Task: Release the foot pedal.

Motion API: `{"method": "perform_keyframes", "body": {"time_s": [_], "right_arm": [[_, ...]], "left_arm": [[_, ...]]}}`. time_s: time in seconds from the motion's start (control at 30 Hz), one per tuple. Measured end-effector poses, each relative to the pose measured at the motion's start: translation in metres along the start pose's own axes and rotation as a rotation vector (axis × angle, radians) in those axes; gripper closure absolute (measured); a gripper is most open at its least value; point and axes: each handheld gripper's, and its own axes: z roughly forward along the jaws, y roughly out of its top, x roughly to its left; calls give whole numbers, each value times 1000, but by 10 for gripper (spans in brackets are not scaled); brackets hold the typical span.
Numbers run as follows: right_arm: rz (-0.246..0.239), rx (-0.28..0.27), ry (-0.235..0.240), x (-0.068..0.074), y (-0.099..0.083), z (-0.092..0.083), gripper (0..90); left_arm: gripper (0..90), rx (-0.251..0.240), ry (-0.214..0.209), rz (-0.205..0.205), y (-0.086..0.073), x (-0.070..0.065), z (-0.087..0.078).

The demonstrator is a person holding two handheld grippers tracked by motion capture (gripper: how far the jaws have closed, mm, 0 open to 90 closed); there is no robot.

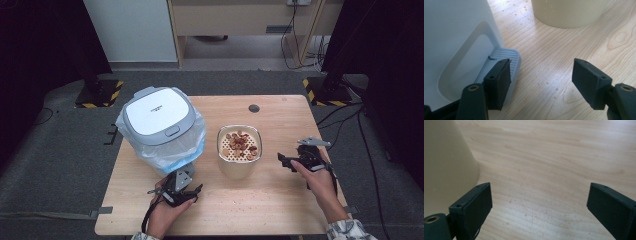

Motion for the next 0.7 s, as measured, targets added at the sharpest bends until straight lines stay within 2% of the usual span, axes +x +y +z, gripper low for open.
{"method": "perform_keyframes", "body": {"time_s": [0.2, 0.3, 0.43, 0.57, 0.7], "right_arm": [[13, 64, -8, 2, -10, 13, 67], [19, 75, -13, 3, -15, 20, 68], [12, 118, -32, 4, -25, 29, 55], [-22, 93, -77, 7, -30, 33, 44], [-26, 96, -77, 8, -30, 33, 36]], "left_arm": [[304, 1, -1, 2, 0, 0, 0], [304, 0, -3, 0, 0, 0, 0], [303, -3, -5, -2, 0, 0, 0], [303, -2, -7, 2, 1, 0, 1], [303, -6, -4, 2, 1, 0, 0]]}}
